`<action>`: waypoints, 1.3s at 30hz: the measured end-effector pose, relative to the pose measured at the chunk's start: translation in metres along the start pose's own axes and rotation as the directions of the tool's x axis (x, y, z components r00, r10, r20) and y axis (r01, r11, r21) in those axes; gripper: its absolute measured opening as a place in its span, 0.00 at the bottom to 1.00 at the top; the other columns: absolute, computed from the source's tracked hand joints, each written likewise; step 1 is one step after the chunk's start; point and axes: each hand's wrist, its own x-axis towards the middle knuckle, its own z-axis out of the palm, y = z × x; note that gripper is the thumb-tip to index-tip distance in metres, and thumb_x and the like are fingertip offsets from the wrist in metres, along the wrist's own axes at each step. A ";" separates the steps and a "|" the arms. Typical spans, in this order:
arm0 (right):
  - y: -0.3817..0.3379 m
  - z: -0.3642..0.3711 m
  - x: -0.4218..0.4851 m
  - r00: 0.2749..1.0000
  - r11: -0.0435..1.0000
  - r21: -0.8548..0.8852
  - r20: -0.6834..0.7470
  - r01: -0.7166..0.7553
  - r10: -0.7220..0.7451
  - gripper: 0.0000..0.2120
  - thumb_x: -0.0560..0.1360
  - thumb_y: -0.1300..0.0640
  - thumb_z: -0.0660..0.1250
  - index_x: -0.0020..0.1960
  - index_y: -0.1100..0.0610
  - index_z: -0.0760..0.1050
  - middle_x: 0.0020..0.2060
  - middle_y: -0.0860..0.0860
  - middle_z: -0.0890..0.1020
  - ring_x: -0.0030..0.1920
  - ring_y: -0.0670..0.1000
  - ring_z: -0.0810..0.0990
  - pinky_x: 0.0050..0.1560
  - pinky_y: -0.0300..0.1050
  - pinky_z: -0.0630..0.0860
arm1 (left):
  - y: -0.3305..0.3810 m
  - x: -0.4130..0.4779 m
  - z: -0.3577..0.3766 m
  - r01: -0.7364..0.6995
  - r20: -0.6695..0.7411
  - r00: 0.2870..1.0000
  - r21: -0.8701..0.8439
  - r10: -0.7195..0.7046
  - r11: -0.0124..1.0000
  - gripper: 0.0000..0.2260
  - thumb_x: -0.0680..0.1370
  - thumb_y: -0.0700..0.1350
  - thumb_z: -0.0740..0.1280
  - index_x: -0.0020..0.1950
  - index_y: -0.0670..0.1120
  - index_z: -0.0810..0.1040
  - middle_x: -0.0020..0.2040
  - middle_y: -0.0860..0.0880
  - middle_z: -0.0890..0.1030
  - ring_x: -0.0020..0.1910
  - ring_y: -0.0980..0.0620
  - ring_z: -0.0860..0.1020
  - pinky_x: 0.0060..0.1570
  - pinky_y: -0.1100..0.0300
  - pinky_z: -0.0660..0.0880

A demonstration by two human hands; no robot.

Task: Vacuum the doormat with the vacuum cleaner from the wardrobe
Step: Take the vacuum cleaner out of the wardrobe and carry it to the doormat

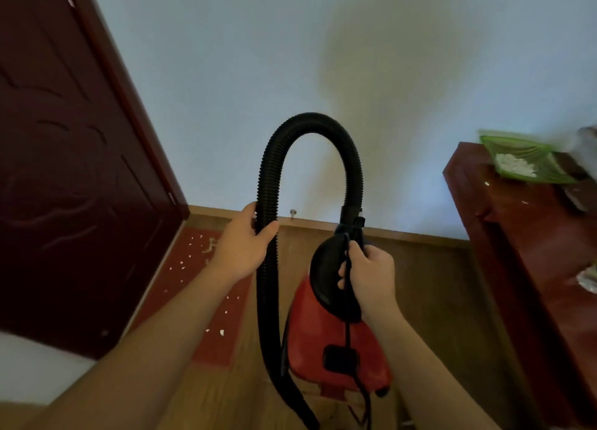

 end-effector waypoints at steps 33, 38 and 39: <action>0.392 0.048 0.274 0.939 0.897 -0.287 -0.029 -0.335 0.342 0.17 0.84 0.56 0.60 0.43 0.65 0.76 0.28 0.54 0.79 0.25 0.52 0.77 0.28 0.44 0.74 | -0.403 0.107 0.239 0.454 0.205 0.864 0.082 -0.460 0.887 0.12 0.83 0.46 0.66 0.66 0.54 0.75 0.52 0.62 0.81 0.46 0.70 0.79 0.43 0.69 0.77; 0.467 0.054 0.301 0.924 0.882 -0.278 -0.072 -0.381 0.377 0.17 0.84 0.56 0.59 0.42 0.64 0.76 0.28 0.54 0.79 0.24 0.51 0.76 0.27 0.44 0.73 | -0.475 0.109 0.276 0.479 0.256 0.837 0.088 -0.485 0.873 0.14 0.83 0.44 0.66 0.69 0.51 0.75 0.54 0.62 0.80 0.46 0.75 0.77 0.41 0.78 0.72; 0.482 0.055 0.304 0.920 0.879 -0.275 -0.073 -0.390 0.386 0.17 0.84 0.56 0.59 0.43 0.65 0.76 0.28 0.54 0.79 0.24 0.52 0.76 0.28 0.45 0.73 | -0.488 0.110 0.282 0.475 0.263 0.835 0.100 -0.484 0.874 0.14 0.83 0.44 0.66 0.69 0.51 0.75 0.54 0.63 0.80 0.46 0.76 0.77 0.40 0.78 0.72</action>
